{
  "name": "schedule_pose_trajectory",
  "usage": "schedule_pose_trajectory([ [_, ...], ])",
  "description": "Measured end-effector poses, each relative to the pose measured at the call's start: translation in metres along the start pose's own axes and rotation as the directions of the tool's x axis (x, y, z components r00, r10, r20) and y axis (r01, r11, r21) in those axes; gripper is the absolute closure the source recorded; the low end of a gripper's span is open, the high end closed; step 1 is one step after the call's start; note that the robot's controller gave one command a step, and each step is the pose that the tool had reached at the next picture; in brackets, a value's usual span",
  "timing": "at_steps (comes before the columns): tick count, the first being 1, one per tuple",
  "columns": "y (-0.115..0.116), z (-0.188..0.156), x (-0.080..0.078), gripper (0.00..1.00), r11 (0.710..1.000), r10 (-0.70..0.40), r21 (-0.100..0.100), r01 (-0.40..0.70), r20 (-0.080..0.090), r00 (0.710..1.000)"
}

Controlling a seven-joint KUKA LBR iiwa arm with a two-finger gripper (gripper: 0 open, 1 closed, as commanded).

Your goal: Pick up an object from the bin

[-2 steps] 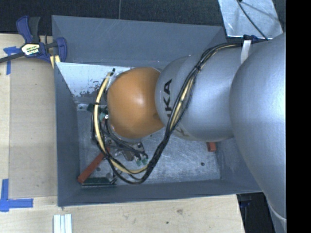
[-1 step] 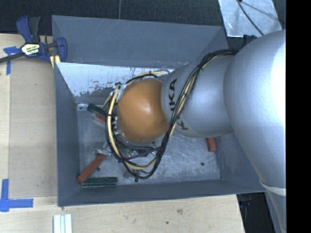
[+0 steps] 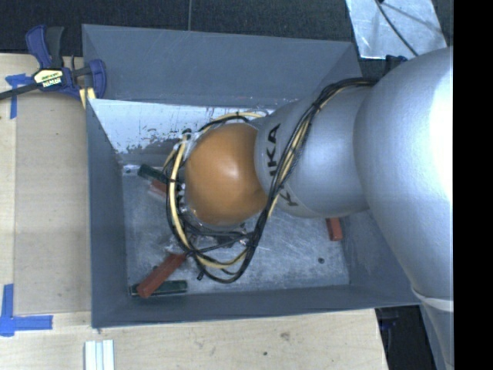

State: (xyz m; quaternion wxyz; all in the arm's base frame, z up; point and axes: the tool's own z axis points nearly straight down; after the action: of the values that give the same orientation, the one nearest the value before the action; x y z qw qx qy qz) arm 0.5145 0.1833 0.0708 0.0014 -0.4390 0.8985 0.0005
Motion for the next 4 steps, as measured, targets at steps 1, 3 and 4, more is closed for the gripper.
schedule_pose_trajectory([
  [1,-0.016,-0.074,-0.083,1.00,1.000,0.006,0.007,-0.006,0.013,1.000],
  [3,-0.052,0.003,-0.095,0.00,0.977,-0.213,0.000,0.213,-0.002,0.977],
  [4,-0.052,0.000,-0.097,1.00,0.977,-0.213,0.001,0.213,0.001,0.977],
])
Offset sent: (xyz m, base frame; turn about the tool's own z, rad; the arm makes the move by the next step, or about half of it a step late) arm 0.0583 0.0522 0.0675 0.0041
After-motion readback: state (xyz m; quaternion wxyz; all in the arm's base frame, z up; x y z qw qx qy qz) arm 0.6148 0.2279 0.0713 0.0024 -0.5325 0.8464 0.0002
